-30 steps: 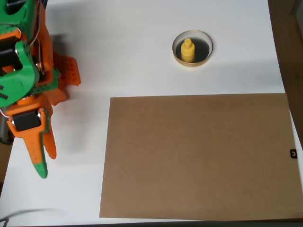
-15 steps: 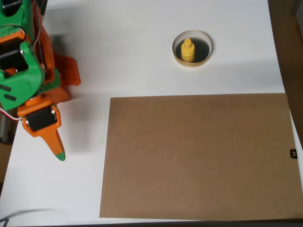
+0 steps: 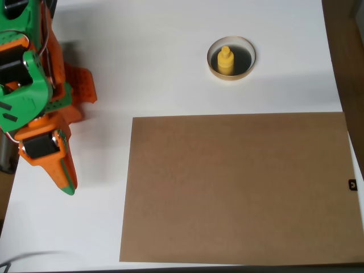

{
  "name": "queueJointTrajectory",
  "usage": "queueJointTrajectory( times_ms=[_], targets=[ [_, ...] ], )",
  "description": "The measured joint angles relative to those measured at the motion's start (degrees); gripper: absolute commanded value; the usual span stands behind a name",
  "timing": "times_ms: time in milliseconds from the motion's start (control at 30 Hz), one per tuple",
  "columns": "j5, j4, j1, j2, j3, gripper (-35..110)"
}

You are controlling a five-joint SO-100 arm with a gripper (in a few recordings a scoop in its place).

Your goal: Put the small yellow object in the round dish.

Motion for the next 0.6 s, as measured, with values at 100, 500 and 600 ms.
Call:
queueJointTrajectory(
  times_ms=[100,500,600],
  targets=[
    [-0.53,0.0,-0.18,0.0,0.0,3],
    [0.0,0.0,-0.44,0.0,0.0,1],
    [0.0,0.0,-0.44,0.0,0.0,1]
  ],
)
